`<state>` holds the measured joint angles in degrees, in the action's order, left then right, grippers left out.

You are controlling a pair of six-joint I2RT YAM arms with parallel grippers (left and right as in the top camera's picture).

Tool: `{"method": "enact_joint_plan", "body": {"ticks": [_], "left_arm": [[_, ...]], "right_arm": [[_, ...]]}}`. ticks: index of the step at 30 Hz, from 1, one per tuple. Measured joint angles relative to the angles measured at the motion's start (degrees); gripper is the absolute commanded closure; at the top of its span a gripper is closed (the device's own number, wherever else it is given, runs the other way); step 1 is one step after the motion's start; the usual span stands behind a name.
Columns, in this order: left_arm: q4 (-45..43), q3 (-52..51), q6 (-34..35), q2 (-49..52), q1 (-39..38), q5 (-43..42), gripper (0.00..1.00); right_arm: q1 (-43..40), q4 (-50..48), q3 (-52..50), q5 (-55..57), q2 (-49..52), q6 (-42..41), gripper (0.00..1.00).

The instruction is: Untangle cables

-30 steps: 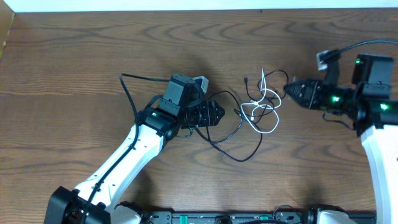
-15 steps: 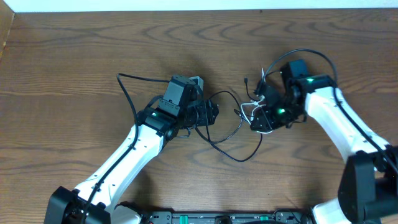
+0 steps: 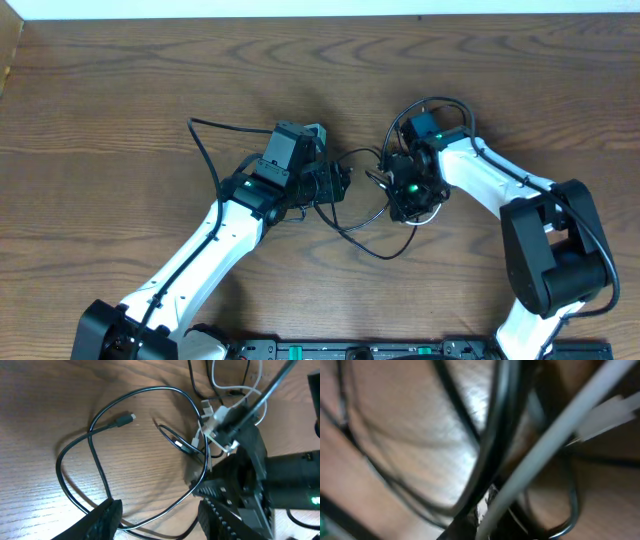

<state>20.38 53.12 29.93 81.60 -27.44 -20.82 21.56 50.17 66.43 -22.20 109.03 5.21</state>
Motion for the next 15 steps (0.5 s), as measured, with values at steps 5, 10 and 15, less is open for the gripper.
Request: {"method": "enact_joint_plan", "body": {"ticks": [5, 10, 15], "left_arm": [[0.0, 0.0, 0.0, 0.0, 0.0, 0.0, 0.46], [0.0, 0.0, 0.0, 0.0, 0.0, 0.0, 0.46], [0.0, 0.0, 0.0, 0.0, 0.0, 0.0, 0.46]], "right_arm": [[-1.8, 7.6, 1.9, -8.3, -7.0, 2.6, 0.98], [-7.5, 4.7, 14.1, -21.8, -21.4, 4.3, 0.99], [-11.9, -12.1, 20.0, -30.4, -32.6, -1.2, 0.99]]}}
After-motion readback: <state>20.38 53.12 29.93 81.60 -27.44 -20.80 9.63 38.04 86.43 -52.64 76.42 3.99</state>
